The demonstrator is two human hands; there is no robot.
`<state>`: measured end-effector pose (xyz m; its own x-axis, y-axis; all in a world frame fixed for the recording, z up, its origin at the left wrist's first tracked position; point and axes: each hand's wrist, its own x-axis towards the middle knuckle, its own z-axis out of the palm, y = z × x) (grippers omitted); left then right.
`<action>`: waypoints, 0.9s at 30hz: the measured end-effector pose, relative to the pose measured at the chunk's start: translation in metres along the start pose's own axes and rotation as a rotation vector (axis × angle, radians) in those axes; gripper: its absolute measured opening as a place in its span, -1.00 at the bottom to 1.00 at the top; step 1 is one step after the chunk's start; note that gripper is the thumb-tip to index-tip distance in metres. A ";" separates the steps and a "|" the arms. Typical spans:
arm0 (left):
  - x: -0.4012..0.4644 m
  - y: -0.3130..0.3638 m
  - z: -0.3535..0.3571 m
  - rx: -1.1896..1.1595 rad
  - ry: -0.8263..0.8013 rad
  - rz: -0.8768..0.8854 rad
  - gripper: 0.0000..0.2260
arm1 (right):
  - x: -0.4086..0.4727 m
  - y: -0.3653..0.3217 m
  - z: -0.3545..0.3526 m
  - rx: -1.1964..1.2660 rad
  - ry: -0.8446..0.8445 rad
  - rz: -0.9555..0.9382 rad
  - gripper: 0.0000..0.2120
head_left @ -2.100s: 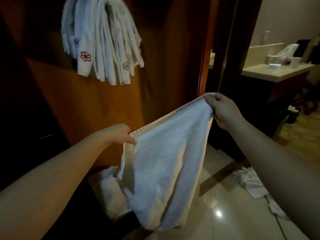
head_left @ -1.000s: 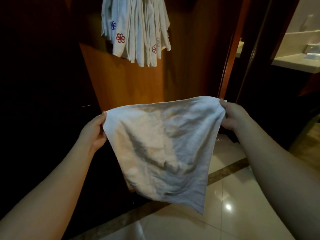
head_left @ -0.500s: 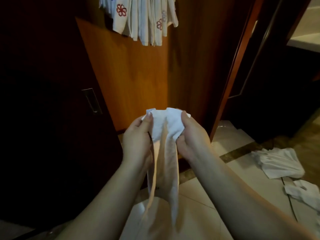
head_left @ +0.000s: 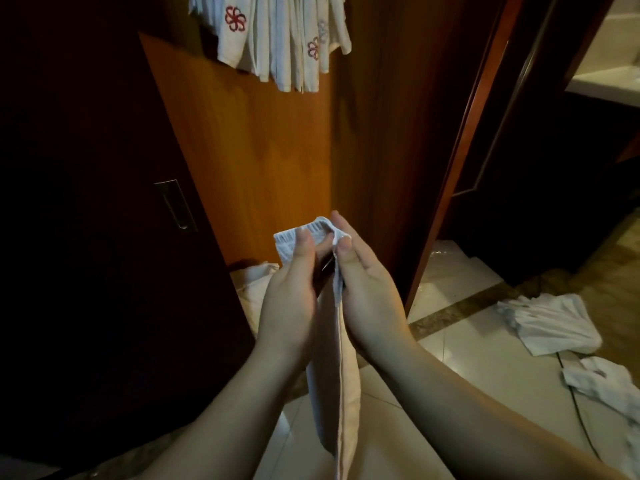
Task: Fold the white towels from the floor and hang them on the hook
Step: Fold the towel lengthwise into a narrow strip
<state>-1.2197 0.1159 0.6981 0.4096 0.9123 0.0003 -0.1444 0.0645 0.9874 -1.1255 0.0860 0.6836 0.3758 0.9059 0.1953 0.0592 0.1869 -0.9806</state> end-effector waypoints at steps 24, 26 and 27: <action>0.067 -0.038 -0.078 0.894 0.013 0.333 -0.72 | 0.053 -0.009 -0.060 -0.022 -0.001 -0.159 -0.73; 0.069 -0.038 -0.085 0.994 -0.047 0.282 -0.82 | 0.060 -0.005 -0.068 0.008 0.018 -0.165 -0.73; 0.070 -0.037 -0.087 0.984 -0.058 0.246 -0.88 | 0.062 -0.004 -0.072 0.016 0.030 -0.166 -0.73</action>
<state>-1.2637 0.2124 0.6483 0.5153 0.8326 0.2032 0.5642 -0.5080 0.6508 -1.0355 0.1136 0.6987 0.3893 0.8503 0.3541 0.1087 0.3394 -0.9344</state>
